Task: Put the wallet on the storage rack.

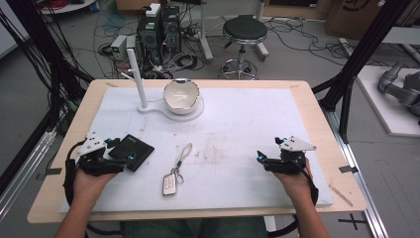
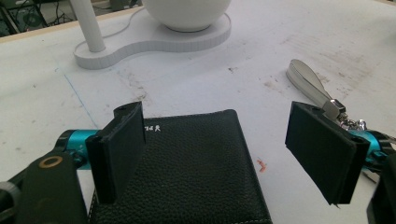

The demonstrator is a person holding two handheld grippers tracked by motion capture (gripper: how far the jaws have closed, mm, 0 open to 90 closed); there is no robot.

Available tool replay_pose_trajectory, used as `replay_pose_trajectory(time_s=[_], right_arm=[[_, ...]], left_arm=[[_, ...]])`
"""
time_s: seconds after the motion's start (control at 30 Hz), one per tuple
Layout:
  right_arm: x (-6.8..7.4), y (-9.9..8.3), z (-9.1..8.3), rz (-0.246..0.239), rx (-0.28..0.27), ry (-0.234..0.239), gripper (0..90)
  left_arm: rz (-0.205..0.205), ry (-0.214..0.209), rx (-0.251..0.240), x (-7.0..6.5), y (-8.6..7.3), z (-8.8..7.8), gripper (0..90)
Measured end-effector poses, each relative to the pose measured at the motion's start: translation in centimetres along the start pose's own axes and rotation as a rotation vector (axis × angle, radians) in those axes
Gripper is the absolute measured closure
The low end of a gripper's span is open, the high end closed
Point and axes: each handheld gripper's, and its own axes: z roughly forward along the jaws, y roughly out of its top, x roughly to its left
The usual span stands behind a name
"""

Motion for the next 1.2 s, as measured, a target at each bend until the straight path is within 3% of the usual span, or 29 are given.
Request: replay_pose_trajectory(time_s=[0.4, 0.6, 0.8, 0.9, 1.03, 1.1, 1.2], right_arm=[[0.1, 0.1, 0.2, -0.008, -0.001, 0.002, 18.0], [-0.1, 0.0, 0.1, -0.001, 0.001, -0.002, 18.0], [0.0, 0.0, 0.2, -0.003, 0.002, 0.000, 18.0], [0.2, 0.1, 0.4, -0.006, 0.004, 0.006, 18.0], [0.4, 0.1, 0.5, -0.021, 0.010, 0.007, 18.0], [0.4, 0.1, 0.5, -0.016, 0.012, 0.007, 18.0], [0.4, 0.1, 0.4, -0.025, 0.011, 0.006, 18.0]], left_arm=[[0.019, 0.004, 0.010, -0.4, -0.1, 0.2, 20.1], [0.048, 0.000, 0.031, -0.9, 0.0, 0.8, 20.1], [0.079, 0.008, 0.088, -1.1, -0.3, 2.1, 20.1], [0.093, 0.033, 0.132, -1.1, -0.4, 2.8, 20.4], [0.147, 0.041, 0.201, -1.6, -0.6, 3.8, 21.8], [0.155, 0.041, 0.212, -1.6, -0.6, 3.9, 22.5], [0.141, 0.062, 0.236, -1.8, -0.9, 4.1, 31.4]])
